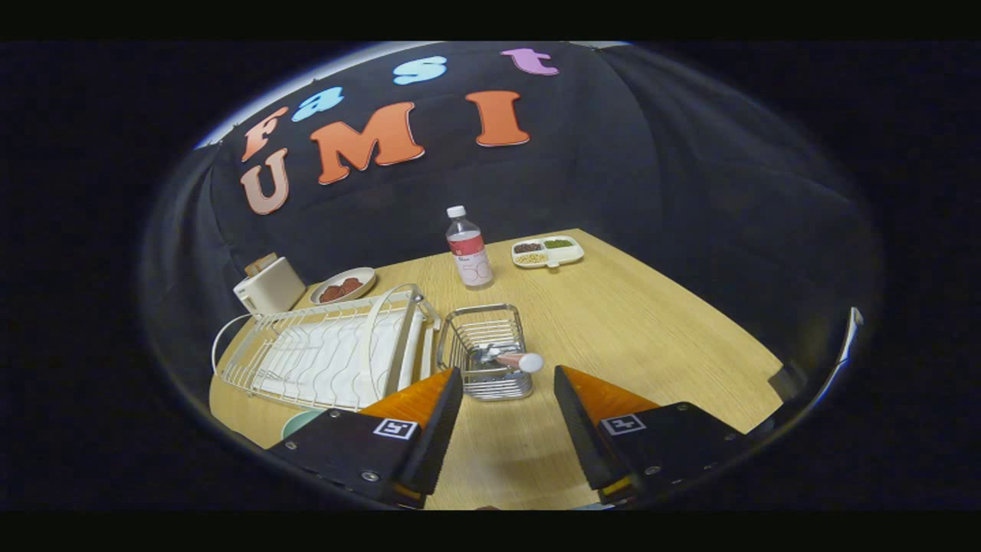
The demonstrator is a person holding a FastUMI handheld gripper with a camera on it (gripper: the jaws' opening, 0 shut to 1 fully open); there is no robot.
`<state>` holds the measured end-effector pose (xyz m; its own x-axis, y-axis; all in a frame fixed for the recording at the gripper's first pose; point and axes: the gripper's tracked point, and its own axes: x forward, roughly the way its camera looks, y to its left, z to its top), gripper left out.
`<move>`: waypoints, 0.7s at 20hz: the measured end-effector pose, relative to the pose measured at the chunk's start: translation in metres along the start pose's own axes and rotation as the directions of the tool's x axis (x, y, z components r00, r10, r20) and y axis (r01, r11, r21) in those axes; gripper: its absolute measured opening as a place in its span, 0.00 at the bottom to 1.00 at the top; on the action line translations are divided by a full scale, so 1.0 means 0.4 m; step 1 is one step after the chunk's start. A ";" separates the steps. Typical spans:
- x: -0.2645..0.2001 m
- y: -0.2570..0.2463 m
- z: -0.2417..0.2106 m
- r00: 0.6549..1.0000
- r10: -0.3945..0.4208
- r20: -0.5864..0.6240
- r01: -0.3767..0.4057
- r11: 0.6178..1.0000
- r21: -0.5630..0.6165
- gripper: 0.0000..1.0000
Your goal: Take the plate from the dish rack, then take the spoon from the basket and place it into the plate.
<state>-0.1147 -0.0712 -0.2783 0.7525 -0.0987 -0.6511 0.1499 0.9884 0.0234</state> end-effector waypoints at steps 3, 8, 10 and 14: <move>0.026 0.016 0.022 0.999 0.002 0.046 0.000 0.999 -0.049 0.72; 0.051 0.063 -0.010 0.999 0.045 0.019 -0.042 0.990 -0.132 0.59; 0.050 0.072 -0.020 0.999 0.054 0.003 -0.053 0.988 -0.147 0.46; 0.047 0.061 0.006 0.999 0.017 0.033 -0.011 0.988 -0.153 0.21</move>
<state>-0.0953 -0.0494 -0.2883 0.7759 -0.0861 -0.6249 0.0412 0.9954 -0.0860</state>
